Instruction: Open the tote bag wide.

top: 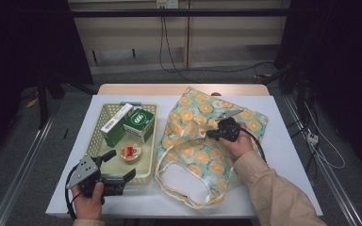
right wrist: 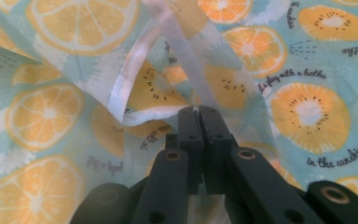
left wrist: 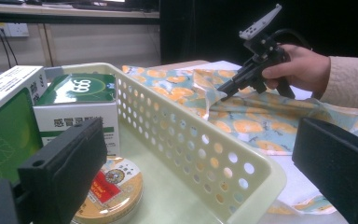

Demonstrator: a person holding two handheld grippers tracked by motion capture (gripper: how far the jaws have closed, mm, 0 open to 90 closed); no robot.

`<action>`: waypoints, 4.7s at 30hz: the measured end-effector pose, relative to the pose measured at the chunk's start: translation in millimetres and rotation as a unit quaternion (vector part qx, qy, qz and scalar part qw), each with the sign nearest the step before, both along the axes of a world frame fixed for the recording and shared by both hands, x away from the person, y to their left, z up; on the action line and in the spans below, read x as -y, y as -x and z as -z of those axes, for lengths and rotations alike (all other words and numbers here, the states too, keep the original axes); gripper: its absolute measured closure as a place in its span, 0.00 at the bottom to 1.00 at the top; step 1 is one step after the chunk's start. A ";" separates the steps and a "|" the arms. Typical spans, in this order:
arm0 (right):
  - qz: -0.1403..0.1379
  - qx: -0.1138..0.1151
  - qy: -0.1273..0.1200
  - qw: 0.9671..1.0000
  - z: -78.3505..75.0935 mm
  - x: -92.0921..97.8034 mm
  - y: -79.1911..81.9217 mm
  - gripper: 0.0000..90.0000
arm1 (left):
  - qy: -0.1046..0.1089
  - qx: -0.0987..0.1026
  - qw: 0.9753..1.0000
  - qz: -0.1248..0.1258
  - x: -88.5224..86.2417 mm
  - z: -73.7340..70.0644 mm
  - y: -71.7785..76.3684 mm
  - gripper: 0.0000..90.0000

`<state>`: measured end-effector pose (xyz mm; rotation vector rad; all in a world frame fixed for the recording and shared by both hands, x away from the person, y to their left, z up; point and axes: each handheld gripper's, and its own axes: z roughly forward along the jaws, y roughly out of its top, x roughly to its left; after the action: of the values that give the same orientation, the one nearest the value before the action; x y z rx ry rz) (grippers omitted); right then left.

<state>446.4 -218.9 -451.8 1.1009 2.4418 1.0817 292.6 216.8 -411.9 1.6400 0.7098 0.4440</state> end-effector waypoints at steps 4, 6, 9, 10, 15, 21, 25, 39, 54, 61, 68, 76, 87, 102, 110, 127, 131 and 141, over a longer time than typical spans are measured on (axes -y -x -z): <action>-0.007 -0.001 0.012 1.000 4.8 -3.1 1.4 0.90 | -0.001 0.000 1.000 0.000 0.3 -0.2 0.2 0.03; -0.010 0.001 0.009 1.000 5.3 -4.8 5.3 0.83 | -0.002 0.001 1.000 0.001 0.9 0.2 0.0 0.03; -0.023 -0.011 0.003 1.000 4.3 -5.9 10.0 0.62 | -0.004 -0.001 1.000 0.003 1.3 0.5 -0.1 0.03; -0.026 -0.022 -0.007 0.999 4.3 -6.3 11.6 0.55 | -0.002 -0.001 1.000 0.002 2.1 0.4 0.2 0.03; -0.044 -0.037 -0.016 0.998 4.0 -8.2 20.7 0.42 | -0.002 -0.001 1.000 0.003 2.8 -0.2 0.4 0.03; -0.051 0.005 0.018 0.999 6.5 -11.7 28.4 0.49 | -0.003 0.002 1.000 0.002 2.3 -1.1 0.9 0.03; -0.042 0.009 0.015 0.999 6.4 -5.9 25.5 0.72 | -0.002 0.003 1.000 0.001 1.0 -1.2 1.4 0.03; -0.030 -0.016 -0.007 0.999 0.0 5.0 19.3 1.00 | -0.003 0.003 1.000 -0.001 0.3 -1.5 2.8 0.03; -0.024 0.002 -0.016 1.000 -35.4 5.6 25.6 1.00 | -0.001 0.003 1.000 -0.004 -0.8 -1.8 3.4 0.03; 0.002 0.003 -0.003 1.000 -14.7 11.1 7.4 0.92 | -0.002 0.000 1.000 -0.002 -0.4 0.0 0.8 0.03; -0.009 0.000 0.002 1.000 0.1 1.3 6.5 0.52 | -0.005 -0.001 1.000 -0.001 -1.7 0.8 0.3 0.03; -0.008 0.004 0.035 0.999 6.8 -3.1 9.0 0.33 | -0.006 -0.001 1.000 -0.003 -2.8 0.8 0.9 0.03; 0.020 0.013 0.030 0.999 7.0 13.7 -0.7 0.59 | -0.006 -0.001 1.000 -0.003 -1.7 0.8 0.7 0.03; 0.009 -0.002 0.036 0.999 -0.7 11.8 -3.9 1.00 | 0.002 -0.003 1.000 -0.002 -1.6 -2.6 0.8 0.03; 0.014 -0.010 -0.013 1.000 -33.7 17.5 -3.4 1.00 | 0.011 -0.001 1.000 -0.002 -0.8 -7.1 -0.1 0.03; 0.015 -0.006 -0.022 1.000 -63.7 20.2 -3.5 1.00 | 0.011 -0.013 1.000 0.019 6.1 -32.5 -8.9 0.03; 0.022 -0.010 -0.028 0.999 -65.7 22.5 -7.6 1.00 | 0.006 -0.017 1.000 0.023 7.1 -38.8 -14.7 0.03; 0.021 -0.014 -0.030 0.999 -69.0 14.5 -12.6 1.00 | -0.004 -0.028 0.999 0.029 8.9 -47.3 -30.9 0.03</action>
<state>459.0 -233.4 -382.8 1.1871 2.4116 1.1412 323.5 207.9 -364.6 1.6812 0.7017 0.3599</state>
